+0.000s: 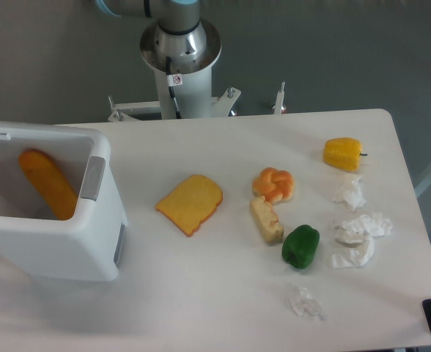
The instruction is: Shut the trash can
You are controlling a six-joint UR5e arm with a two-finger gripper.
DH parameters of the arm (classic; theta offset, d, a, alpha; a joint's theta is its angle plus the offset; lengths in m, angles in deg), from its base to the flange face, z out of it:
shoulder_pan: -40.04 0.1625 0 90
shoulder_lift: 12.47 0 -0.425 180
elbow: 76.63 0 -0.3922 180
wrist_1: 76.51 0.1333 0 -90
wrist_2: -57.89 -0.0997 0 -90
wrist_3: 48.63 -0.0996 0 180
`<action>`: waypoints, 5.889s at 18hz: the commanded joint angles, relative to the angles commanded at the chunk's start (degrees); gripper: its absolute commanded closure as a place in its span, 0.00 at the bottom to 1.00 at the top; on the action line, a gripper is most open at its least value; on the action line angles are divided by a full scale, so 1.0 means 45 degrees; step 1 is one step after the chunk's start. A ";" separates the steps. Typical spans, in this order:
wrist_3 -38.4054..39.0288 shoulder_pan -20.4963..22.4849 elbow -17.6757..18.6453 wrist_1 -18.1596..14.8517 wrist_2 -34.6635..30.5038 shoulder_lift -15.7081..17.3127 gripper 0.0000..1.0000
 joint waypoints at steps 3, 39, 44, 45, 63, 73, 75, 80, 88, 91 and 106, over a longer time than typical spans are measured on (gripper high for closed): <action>0.0019 -0.0059 0.0020 0.0000 0.0000 0.0000 0.00; -0.0586 0.1501 0.1347 -0.0039 -0.1875 0.0117 0.00; -0.0586 0.1971 0.1387 -0.0039 -0.1875 0.0176 0.00; -0.0567 0.2030 0.1387 -0.0058 -0.1894 0.0176 0.00; -0.0586 0.2890 0.1816 -0.0059 -0.2168 0.0176 0.00; -0.1054 0.3066 0.1817 -0.0059 -0.2168 0.0137 0.00; -0.1366 0.3105 0.1836 -0.0059 -0.2168 0.0137 0.00; -0.1717 0.3222 0.1816 -0.0039 -0.2168 0.0078 0.00; -0.1973 0.3417 0.1836 -0.0059 -0.2168 0.0078 0.00; -0.1992 0.3495 0.1816 -0.0059 -0.2168 0.0078 0.00; -0.1953 0.3632 0.2070 -0.0078 -0.2168 0.0117 0.00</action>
